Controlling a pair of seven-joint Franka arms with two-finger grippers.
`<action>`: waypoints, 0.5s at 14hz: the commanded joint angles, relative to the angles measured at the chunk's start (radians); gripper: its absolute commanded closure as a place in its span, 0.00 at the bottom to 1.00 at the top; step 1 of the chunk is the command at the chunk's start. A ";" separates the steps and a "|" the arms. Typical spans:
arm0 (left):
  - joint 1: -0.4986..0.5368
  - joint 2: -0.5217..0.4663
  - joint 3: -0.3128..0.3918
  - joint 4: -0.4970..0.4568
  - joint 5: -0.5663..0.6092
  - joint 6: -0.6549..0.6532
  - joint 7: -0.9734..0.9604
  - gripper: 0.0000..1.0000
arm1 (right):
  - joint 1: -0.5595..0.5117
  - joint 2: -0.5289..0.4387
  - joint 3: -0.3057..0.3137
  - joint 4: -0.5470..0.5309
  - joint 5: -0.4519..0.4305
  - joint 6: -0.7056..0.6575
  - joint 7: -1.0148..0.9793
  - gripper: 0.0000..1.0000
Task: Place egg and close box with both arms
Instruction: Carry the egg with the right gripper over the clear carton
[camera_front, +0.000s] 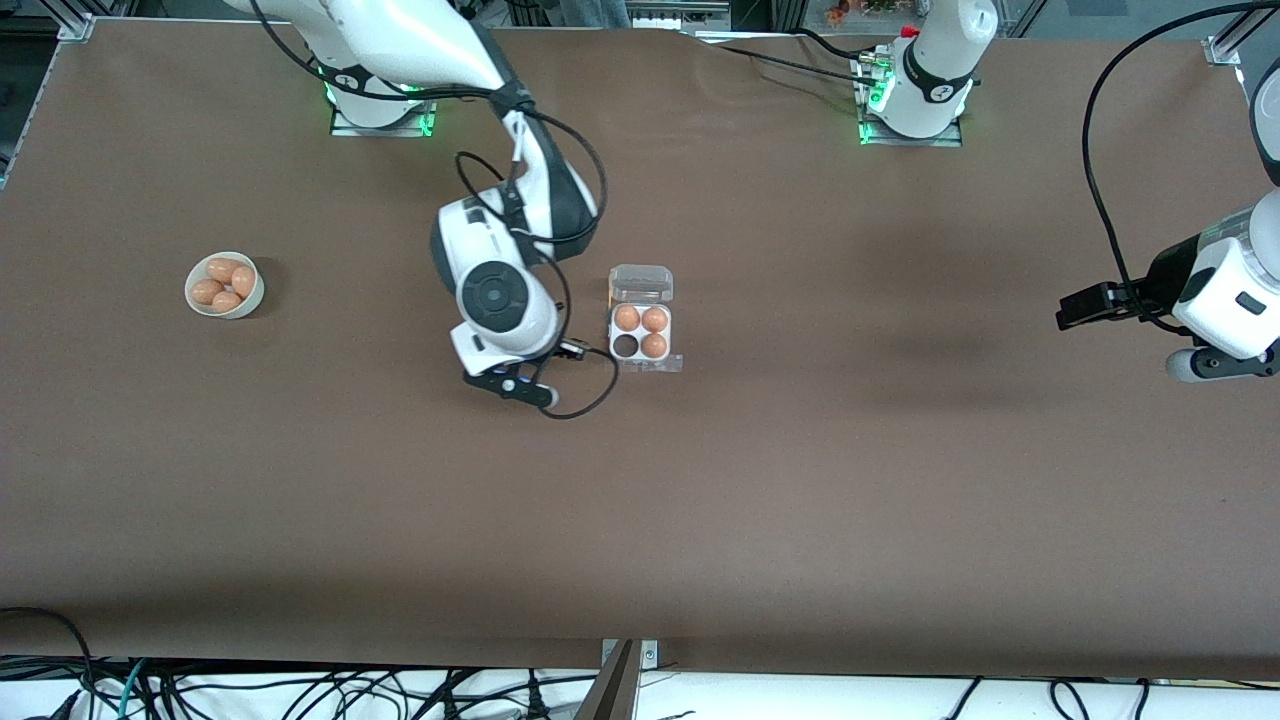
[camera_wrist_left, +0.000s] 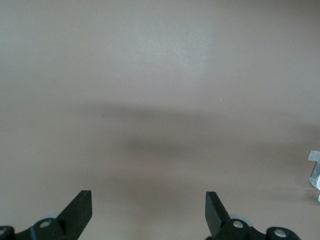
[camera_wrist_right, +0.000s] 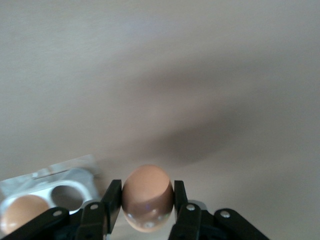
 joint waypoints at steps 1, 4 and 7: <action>0.014 -0.006 -0.002 -0.001 -0.016 -0.004 0.018 0.00 | 0.000 0.024 0.043 0.055 0.014 0.012 0.076 0.69; 0.014 -0.006 0.000 -0.001 -0.016 -0.004 0.016 0.01 | 0.000 0.033 0.106 0.055 0.014 0.119 0.140 0.69; 0.014 -0.006 -0.002 -0.001 -0.016 -0.004 0.016 0.02 | 0.002 0.047 0.131 0.055 0.014 0.161 0.165 0.69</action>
